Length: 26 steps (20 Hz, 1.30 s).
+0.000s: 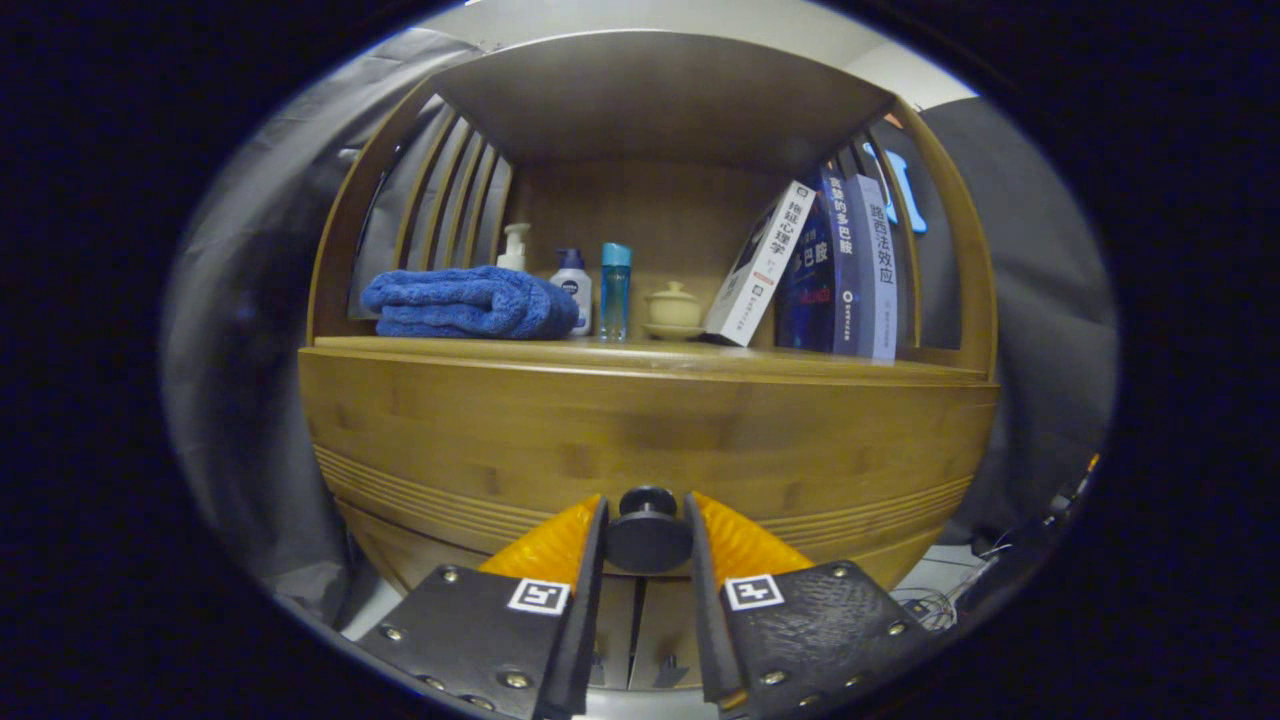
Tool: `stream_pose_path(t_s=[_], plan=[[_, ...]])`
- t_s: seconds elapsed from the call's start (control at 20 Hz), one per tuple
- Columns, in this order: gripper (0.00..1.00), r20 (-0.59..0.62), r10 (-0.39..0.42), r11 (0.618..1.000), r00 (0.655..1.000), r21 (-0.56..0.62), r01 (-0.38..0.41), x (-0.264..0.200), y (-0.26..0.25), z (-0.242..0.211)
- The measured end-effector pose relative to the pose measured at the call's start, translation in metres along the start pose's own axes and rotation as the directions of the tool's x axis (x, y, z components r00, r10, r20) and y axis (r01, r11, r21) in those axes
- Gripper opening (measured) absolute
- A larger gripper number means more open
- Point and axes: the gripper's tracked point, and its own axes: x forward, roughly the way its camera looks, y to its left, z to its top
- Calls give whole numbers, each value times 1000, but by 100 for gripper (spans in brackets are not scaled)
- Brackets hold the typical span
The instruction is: Pull open the drawer, take out the items inside it, and place them on the countertop above the cabinet.
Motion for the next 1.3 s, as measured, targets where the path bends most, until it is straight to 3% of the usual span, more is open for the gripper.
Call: stream_pose_path(t_s=[0.2, 0.45, 0.55, 0.65, 0.75, 1.3], plan=[[42, -10, -20, 998, 1000, 59, 20, 3, 1, -3], [42, 60, -23, 998, 998, 55, 20, 2, -1, -1], [42, 35, 10, 1000, 999, 25, -10, 1, -1, -5], [36, 4, 5, 1000, 1000, 1, -5, -3, -1, -7], [31, 4, -3, 1000, 1000, -17, 3, -10, -2, -6], [31, -21, -3, 1000, 1000, -7, 3, -87, -6, -12]])
